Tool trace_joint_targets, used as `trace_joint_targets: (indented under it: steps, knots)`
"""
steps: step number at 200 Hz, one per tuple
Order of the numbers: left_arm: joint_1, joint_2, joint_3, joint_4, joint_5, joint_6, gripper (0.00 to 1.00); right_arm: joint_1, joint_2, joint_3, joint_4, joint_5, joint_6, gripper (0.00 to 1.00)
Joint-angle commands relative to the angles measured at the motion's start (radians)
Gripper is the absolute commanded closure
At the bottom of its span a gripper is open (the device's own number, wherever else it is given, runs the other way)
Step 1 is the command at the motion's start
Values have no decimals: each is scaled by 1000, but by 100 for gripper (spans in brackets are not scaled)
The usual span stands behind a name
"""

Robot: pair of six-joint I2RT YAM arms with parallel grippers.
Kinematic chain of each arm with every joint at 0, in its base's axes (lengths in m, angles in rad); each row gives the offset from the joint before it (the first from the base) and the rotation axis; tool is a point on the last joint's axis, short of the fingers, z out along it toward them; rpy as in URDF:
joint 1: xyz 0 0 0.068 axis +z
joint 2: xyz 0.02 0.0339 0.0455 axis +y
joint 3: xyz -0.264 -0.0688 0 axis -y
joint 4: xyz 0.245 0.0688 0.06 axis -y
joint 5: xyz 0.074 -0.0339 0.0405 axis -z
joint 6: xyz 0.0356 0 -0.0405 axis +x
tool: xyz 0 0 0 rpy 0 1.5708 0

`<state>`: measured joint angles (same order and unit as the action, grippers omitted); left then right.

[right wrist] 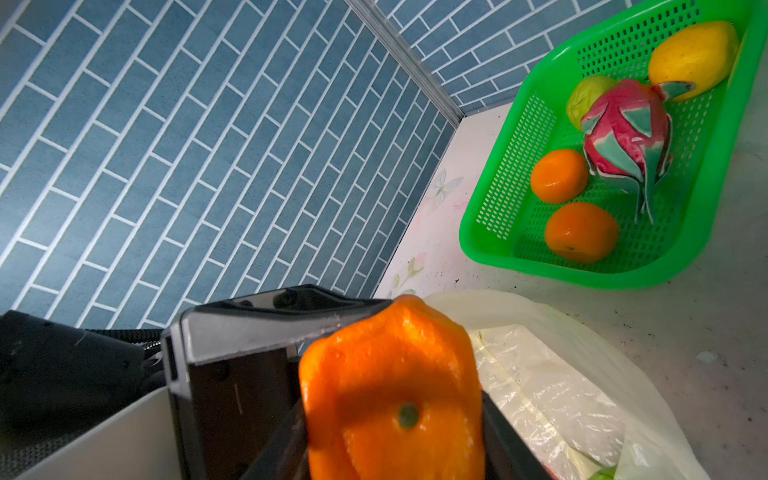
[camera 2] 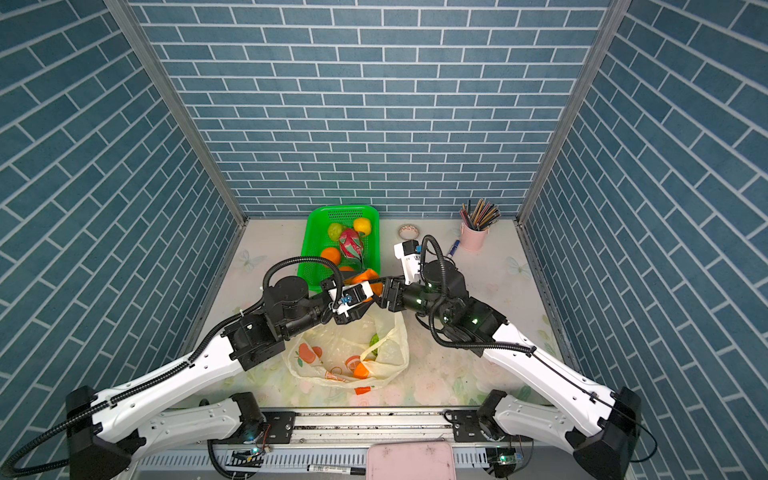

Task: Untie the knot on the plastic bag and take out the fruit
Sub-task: 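Hand the orange from the right gripper to the left gripper, then carry the orange into the basket with the left gripper while the right withdraws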

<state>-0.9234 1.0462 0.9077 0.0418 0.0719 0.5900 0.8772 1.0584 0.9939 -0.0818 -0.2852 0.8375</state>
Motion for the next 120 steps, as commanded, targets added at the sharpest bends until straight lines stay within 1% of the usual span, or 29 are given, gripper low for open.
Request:
trace_joint_targets:
  steps: [1, 13, 31, 46, 63, 86, 120]
  knots:
    - [-5, 5, 31, 13, -22, 14, 41, 0, 5, 26, 4, -10, 23, 46]
    - [-5, 5, 32, 17, -33, 7, 41, 0, 6, 28, 3, -9, 19, 43]
    - [-3, 3, 28, 30, -77, -18, 41, 0, -5, 25, 1, 8, 9, 30]
    - [10, 2, 24, 42, -113, -48, 41, 0, -26, 15, -6, 59, -1, 23]
    - [53, 0, 27, 48, -109, -104, 41, 0, -56, -11, -4, 126, -14, 20]
    - [134, -2, 26, 67, -72, -185, 43, 0, -72, -36, -23, 201, -52, 19]
    - [257, 34, 42, 94, -44, -287, 44, -1, -52, -64, -29, 258, -104, 15]
